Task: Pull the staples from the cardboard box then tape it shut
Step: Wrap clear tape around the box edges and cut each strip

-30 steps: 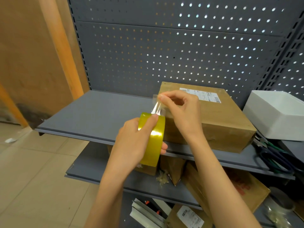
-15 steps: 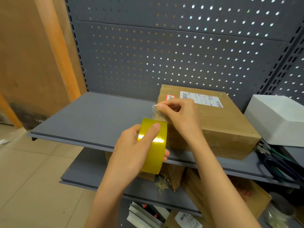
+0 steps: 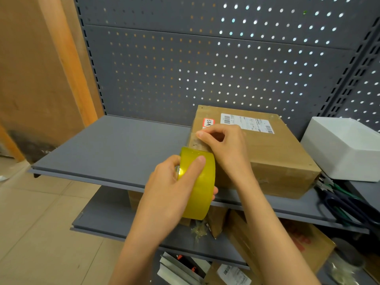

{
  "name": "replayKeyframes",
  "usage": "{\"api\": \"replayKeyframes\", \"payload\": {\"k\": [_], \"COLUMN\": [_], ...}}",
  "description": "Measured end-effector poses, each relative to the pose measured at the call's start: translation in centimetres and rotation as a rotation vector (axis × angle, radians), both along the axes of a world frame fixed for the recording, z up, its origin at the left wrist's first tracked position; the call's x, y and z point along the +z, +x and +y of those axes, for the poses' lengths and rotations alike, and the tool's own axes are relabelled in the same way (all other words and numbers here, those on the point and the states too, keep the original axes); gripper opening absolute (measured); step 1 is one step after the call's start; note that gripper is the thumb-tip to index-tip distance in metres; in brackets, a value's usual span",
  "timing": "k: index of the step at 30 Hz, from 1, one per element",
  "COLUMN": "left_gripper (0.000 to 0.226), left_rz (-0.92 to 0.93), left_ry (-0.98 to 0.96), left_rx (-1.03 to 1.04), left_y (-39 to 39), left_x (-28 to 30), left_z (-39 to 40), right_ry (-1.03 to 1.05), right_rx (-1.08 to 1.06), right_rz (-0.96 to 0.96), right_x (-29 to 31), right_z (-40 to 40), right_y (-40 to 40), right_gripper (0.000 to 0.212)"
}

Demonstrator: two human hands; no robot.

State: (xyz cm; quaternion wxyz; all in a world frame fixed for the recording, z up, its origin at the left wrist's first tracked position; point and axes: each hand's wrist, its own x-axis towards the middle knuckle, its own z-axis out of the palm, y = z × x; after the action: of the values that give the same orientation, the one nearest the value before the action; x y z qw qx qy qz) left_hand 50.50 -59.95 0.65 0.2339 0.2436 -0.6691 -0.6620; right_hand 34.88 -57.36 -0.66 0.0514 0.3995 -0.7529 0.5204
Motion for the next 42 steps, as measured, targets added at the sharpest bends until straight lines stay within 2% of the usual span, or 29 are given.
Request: {"api": "replayKeyframes", "payload": {"k": [10, 27, 30, 35, 37, 39, 40, 42], "left_gripper": [0.027, 0.027, 0.028, 0.027, 0.027, 0.028, 0.027, 0.028], "left_rz": [-0.048, -0.056, -0.053, -0.05, -0.049, -0.047, -0.047, -0.045], "left_ry": [-0.017, 0.019, 0.029, 0.057, 0.064, 0.072, 0.073, 0.076], "left_rx": [0.086, 0.091, 0.08, 0.05, 0.039, 0.029, 0.026, 0.027], "left_y": [0.3, 0.9, 0.9, 0.9, 0.9, 0.9, 0.9, 0.9], "left_x": [-0.4, -0.9, -1.0, -1.1, -1.3, -1.3, -1.3, -1.3], "left_z": [0.8, 0.9, 0.8, 0.6, 0.5, 0.4, 0.4, 0.4], "right_ry": [0.022, 0.114, 0.109, 0.297, 0.172, -0.039, -0.063, 0.085], "right_rx": [-0.066, -0.106, -0.14, -0.316, -0.236, -0.028, 0.076, 0.233], "right_rz": [0.027, 0.043, 0.046, 0.218, 0.183, 0.099, 0.081, 0.105], "right_x": [-0.3, -0.2, -0.1, -0.5, -0.4, -0.1, 0.1, 0.3], "right_z": [-0.5, -0.9, -1.0, -1.5, -1.1, -0.1, 0.5, 1.6], "right_y": [0.1, 0.5, 0.6, 0.5, 0.4, 0.5, 0.7, 0.9], "right_gripper": [0.011, 0.008, 0.014, 0.022, 0.022, 0.024, 0.026, 0.032]}}
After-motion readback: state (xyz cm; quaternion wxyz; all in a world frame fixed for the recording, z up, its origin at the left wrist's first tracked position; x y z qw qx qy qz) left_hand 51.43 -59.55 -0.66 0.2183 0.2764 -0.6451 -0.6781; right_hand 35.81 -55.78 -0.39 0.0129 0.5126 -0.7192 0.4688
